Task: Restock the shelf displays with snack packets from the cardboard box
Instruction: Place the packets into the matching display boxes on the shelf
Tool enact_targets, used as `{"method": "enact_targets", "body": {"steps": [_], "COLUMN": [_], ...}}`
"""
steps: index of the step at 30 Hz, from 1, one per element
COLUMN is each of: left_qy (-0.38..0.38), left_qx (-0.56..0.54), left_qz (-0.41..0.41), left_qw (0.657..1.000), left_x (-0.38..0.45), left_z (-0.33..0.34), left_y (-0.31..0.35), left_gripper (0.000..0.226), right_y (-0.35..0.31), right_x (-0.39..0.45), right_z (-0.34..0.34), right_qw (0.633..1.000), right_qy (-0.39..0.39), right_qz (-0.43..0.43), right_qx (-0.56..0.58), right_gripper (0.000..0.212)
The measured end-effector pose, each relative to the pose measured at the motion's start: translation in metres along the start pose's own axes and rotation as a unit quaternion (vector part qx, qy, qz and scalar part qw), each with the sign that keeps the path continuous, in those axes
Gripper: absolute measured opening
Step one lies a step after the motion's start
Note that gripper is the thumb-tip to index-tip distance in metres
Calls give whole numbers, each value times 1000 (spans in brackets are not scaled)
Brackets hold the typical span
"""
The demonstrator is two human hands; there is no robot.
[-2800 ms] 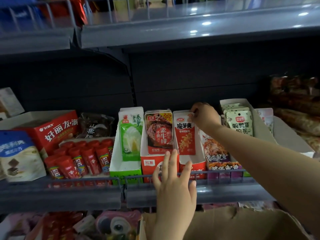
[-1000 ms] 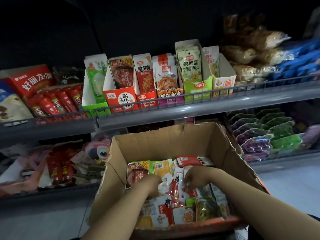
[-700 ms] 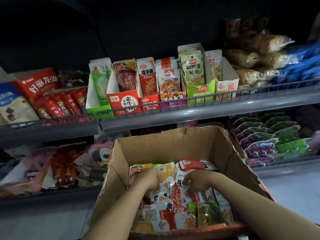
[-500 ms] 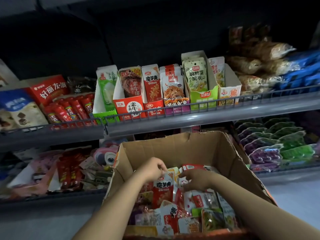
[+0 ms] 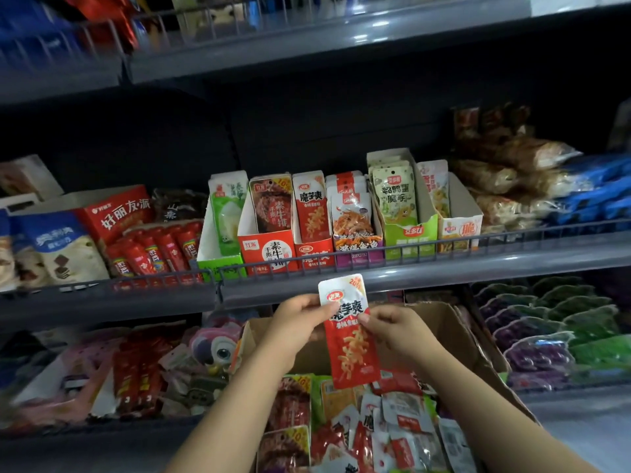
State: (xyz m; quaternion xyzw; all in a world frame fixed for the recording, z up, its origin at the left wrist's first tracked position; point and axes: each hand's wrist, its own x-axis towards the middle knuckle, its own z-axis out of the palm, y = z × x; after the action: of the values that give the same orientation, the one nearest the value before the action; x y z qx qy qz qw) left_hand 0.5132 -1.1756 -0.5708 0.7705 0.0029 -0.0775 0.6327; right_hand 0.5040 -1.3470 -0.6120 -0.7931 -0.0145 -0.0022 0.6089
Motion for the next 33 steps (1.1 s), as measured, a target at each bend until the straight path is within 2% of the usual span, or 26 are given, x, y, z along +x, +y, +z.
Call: {"method": "enact_targets", "body": {"steps": [9,17,23,28,30,33], "left_qy": [67,79,42,45,78,196], "left_qx": [-4,23,26,91,156,369], "left_qz": [-3,68,132,192,228,290], "left_qw": [998,994,990,976,958,861], "left_x": [0,3,12,26,33,47], "left_z": [4,10,11,8,6,-6], "left_y": [16,34,44,53,51,45], "left_gripper": [12,15,13,13,11,33], "right_y": [-16,-27,-41,-56,-64,-78], "right_x": [4,8,11,24,35,54], "right_z": [1,2,-15,-21,-22,-26], "right_qw": [997,989,991,991,992,989], "right_qy": [56,119,84,79,81,98], "right_qz": [-47,-82,-100,-102,-99,-101], "right_qx": [4,-12,13,25,11,-44], "right_gripper": [20,25,10,4,7,12]}}
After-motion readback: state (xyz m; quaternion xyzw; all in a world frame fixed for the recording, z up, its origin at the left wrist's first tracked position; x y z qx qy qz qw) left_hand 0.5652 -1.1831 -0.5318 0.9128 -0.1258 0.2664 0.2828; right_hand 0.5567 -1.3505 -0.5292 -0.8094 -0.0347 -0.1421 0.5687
